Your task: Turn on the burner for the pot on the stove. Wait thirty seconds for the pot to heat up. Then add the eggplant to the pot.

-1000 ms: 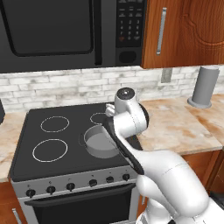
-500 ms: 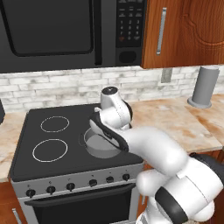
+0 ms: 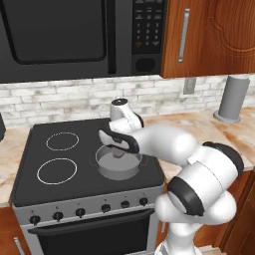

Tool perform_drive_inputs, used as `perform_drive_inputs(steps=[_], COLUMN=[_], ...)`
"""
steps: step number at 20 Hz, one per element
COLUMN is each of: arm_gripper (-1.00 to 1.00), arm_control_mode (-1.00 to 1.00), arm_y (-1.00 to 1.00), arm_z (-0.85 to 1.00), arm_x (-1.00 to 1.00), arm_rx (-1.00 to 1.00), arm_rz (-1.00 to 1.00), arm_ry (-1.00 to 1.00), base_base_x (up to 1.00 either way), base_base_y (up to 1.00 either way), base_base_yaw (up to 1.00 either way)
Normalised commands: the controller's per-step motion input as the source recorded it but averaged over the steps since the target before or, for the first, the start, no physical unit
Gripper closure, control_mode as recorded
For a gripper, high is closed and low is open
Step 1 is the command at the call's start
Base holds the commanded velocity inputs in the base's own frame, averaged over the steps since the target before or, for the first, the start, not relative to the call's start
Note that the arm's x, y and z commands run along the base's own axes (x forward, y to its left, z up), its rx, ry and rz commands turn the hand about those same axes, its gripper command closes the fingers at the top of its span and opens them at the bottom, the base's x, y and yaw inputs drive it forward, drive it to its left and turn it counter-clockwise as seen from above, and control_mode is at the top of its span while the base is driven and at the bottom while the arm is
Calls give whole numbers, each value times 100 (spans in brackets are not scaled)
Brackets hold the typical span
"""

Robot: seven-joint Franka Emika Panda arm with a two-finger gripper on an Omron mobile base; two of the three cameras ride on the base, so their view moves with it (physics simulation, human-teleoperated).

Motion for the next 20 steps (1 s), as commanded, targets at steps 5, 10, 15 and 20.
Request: perform_drive_inputs(steps=[5,10,15,20], arm_gripper=[100,100,100,-100], arm_control_mode=[-100,-100,-100,-100], arm_y=[0,0,0,0], arm_z=[-56,-31,-27,-19], arm_x=[18,23,31,24], arm_rx=[4,4,1,0], arm_rz=[0,0,0,0], arm_ry=[-1,0,0,-1], base_base_x=[0,0,0,0], base_base_y=[0,0,0,0], base_base_yaw=[0,0,0,0])
